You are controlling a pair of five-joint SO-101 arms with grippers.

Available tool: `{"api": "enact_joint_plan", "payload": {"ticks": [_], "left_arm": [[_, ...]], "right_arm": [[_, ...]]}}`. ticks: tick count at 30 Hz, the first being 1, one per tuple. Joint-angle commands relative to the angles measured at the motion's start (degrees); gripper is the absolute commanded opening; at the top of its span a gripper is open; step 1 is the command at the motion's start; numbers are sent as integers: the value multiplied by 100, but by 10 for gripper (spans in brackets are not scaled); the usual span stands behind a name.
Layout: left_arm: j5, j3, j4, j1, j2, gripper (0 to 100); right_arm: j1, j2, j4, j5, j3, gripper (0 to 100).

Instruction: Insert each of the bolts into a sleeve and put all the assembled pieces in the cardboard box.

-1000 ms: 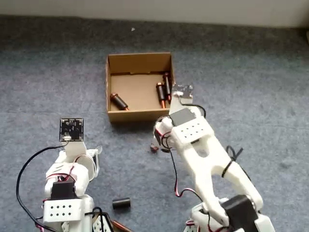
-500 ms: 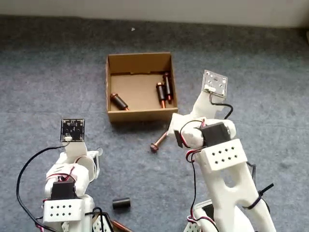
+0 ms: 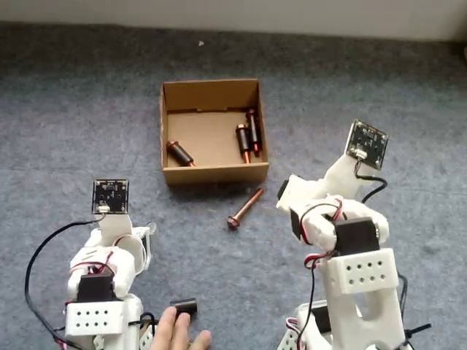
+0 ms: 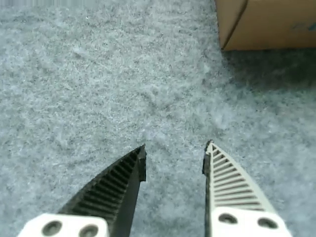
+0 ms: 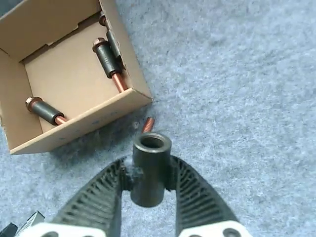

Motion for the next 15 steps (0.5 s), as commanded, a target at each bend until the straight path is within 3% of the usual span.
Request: {"api": "enact_joint_plan", "payload": {"ticks": [1, 6, 15], "left_arm": [[44, 163, 26, 119, 13, 216], [44, 163, 26, 119, 13, 216], [44, 163, 26, 119, 13, 216]], "right_arm": [[84, -479, -312, 70, 233, 3], [84, -919, -831, 70, 875, 3], [84, -1578, -822, 62, 1077, 3]]}}
